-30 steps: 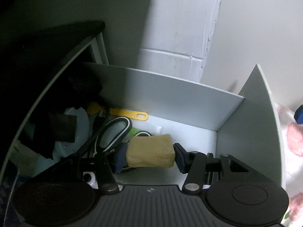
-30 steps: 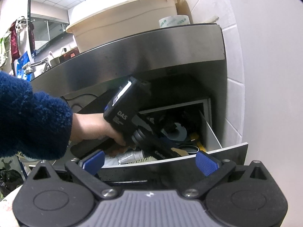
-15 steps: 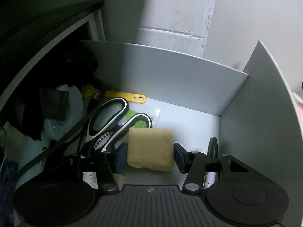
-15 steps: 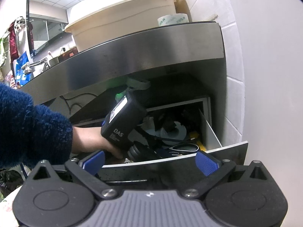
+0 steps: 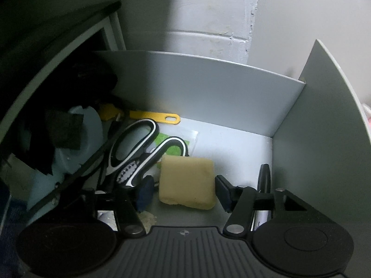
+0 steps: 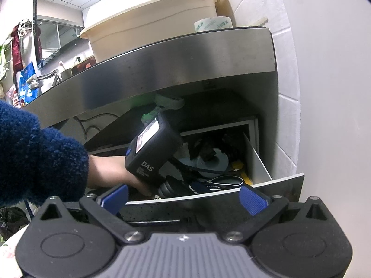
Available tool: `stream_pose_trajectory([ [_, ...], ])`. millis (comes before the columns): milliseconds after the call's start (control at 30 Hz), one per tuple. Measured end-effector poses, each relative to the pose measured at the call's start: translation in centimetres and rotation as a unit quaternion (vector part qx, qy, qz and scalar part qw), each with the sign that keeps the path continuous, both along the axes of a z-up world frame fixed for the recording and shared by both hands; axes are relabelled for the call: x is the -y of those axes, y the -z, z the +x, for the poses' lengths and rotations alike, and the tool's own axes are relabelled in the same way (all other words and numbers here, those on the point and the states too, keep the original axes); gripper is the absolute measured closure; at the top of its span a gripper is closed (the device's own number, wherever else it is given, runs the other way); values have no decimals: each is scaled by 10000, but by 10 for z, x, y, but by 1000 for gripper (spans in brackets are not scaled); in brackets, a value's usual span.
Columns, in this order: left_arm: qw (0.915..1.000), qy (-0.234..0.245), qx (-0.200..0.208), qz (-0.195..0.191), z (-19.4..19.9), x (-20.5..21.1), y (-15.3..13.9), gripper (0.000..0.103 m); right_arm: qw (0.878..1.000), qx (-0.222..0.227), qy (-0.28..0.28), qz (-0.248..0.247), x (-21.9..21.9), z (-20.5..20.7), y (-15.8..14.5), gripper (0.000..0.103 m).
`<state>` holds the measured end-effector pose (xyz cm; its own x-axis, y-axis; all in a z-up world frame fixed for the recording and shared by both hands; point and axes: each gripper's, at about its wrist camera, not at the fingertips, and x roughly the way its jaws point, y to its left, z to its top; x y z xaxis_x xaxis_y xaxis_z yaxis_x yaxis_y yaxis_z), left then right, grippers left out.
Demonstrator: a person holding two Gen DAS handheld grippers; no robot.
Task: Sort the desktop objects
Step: 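Open the left gripper to release the sponge in the drawer, then withdraw the left gripper up and out of the drawer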
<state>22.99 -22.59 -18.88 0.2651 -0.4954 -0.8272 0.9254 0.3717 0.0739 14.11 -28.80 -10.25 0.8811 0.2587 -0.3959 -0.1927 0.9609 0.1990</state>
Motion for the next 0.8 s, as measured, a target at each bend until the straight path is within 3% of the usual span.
stream_pose_trajectory([
  [200, 9989, -39, 405, -225, -13, -15, -22, 28, 10000, 0, -4, -17, -1, 0, 0, 0],
  [800, 9891, 14, 1207, -840, -66, -66, -101, 25, 9997, 46, -49, -218, -8, -2, 0, 0],
])
